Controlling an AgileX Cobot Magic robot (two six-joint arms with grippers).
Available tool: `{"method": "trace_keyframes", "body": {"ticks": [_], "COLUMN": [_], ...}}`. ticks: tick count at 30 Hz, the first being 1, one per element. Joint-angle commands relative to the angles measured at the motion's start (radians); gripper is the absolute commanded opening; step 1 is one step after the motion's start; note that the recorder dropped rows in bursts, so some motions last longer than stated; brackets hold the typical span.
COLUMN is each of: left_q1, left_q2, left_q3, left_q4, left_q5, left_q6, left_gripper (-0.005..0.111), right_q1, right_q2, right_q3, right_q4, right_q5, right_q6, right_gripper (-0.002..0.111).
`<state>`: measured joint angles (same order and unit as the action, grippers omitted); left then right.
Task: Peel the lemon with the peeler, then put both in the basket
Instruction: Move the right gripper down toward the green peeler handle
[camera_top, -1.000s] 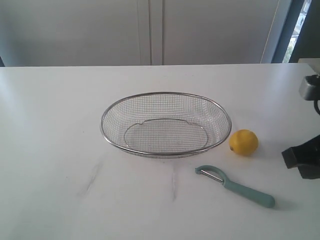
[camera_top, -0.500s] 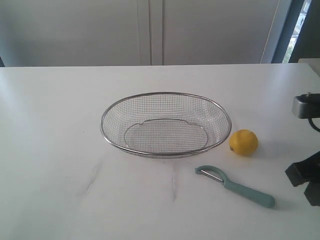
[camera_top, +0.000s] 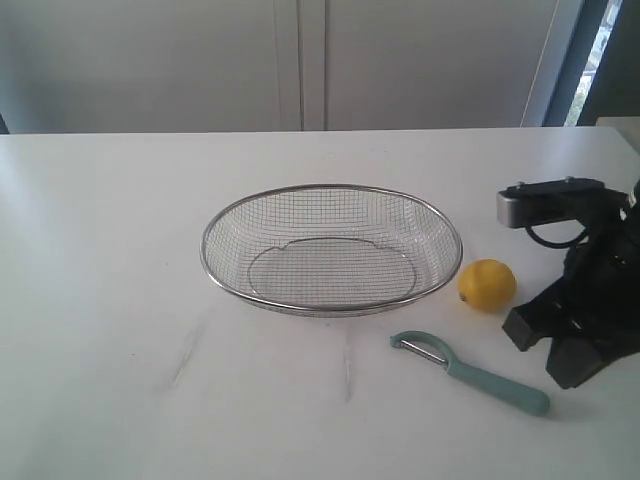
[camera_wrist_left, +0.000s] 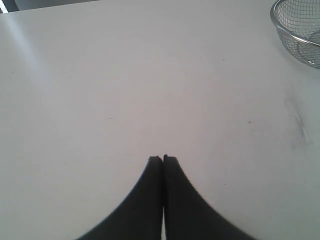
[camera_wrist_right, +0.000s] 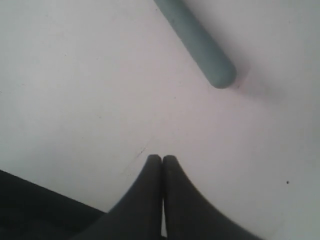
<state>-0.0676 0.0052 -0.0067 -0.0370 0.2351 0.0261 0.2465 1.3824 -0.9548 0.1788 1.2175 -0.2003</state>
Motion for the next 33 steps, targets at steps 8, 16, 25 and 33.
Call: {"method": "trace_keyframes", "body": {"ticks": [8,16,25,33], "left_q1": [-0.005,-0.005,-0.005,-0.005], "left_q2": [-0.005,-0.005,-0.005,-0.005], "left_q3": [0.007,0.007,0.007,0.007], "left_q4": [-0.012,-0.012,-0.012,-0.012], "left_q5": [-0.001,-0.001,-0.001,-0.001], "left_q6": [0.0,0.0,0.0,0.0], "left_gripper": [0.0,0.0,0.0,0.0], "right_q1": [0.025,0.064,0.217,0.253], "right_q2": [0.003,0.003,0.003,0.009], "right_q3": [-0.037,-0.037,-0.037,-0.033], "right_q4": [-0.011,0.019,-0.229,-0.188], "right_q5": [0.004,0.004,-0.047,-0.178], "right_q6": [-0.147,-0.325,-0.268,-0.244], "right_gripper": [0.0,0.0,0.0,0.016]}}
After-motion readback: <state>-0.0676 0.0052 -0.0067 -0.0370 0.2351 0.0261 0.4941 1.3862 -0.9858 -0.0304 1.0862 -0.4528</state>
